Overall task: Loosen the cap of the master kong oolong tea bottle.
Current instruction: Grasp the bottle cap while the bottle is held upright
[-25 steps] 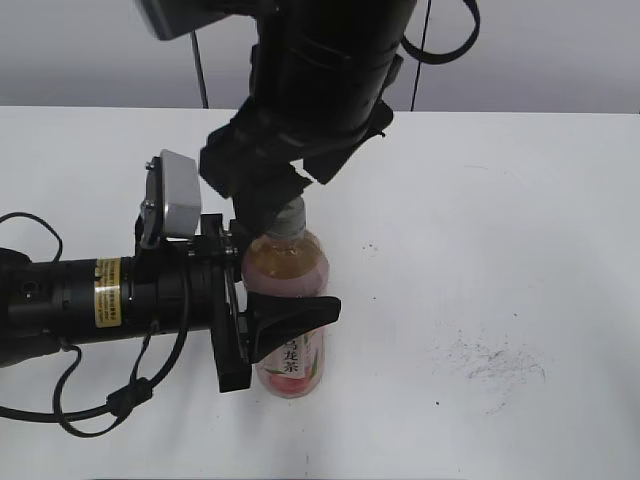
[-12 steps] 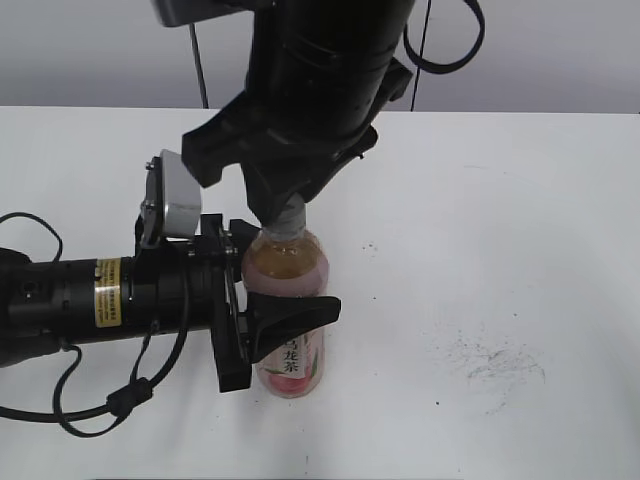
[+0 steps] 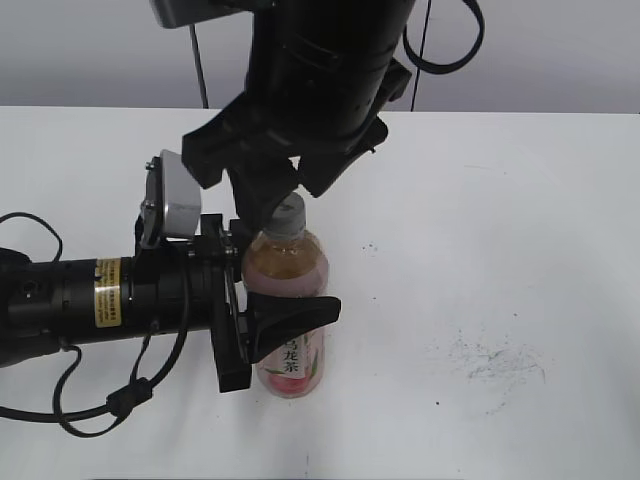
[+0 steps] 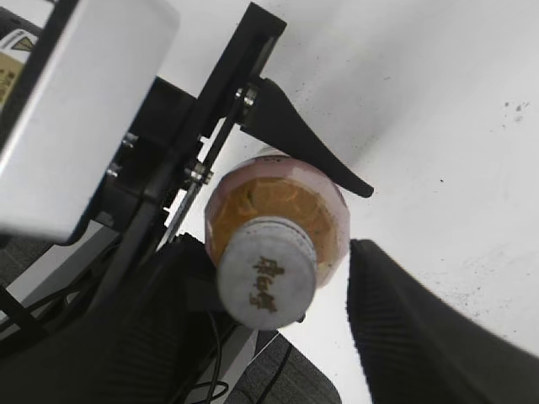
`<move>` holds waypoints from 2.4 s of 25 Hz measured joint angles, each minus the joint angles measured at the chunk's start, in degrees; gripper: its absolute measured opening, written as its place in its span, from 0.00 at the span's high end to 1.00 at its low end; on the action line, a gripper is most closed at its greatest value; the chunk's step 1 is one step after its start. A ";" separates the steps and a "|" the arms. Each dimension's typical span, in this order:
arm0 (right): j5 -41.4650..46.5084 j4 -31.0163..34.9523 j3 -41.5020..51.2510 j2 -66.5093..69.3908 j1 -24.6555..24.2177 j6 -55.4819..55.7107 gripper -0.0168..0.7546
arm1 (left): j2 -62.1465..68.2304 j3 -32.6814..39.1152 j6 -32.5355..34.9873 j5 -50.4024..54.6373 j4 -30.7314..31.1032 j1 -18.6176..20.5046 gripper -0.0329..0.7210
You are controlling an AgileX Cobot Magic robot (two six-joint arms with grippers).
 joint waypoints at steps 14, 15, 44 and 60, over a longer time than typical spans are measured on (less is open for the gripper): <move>0.05 0.07 0.00 0.92 0.00 -1.92 0.41 | 0.00 0.00 0.00 0.00 0.00 0.00 0.37; 0.05 0.01 0.00 1.26 0.00 -2.16 0.43 | 0.00 0.00 0.00 0.00 0.00 0.00 0.37; 0.61 0.25 -0.35 1.80 0.00 -81.81 0.62 | 0.00 0.00 0.22 -0.05 0.17 0.00 0.37; 0.29 -0.63 -0.77 1.80 0.13 -151.74 0.62 | 0.00 0.00 -0.03 0.04 -0.31 0.00 0.37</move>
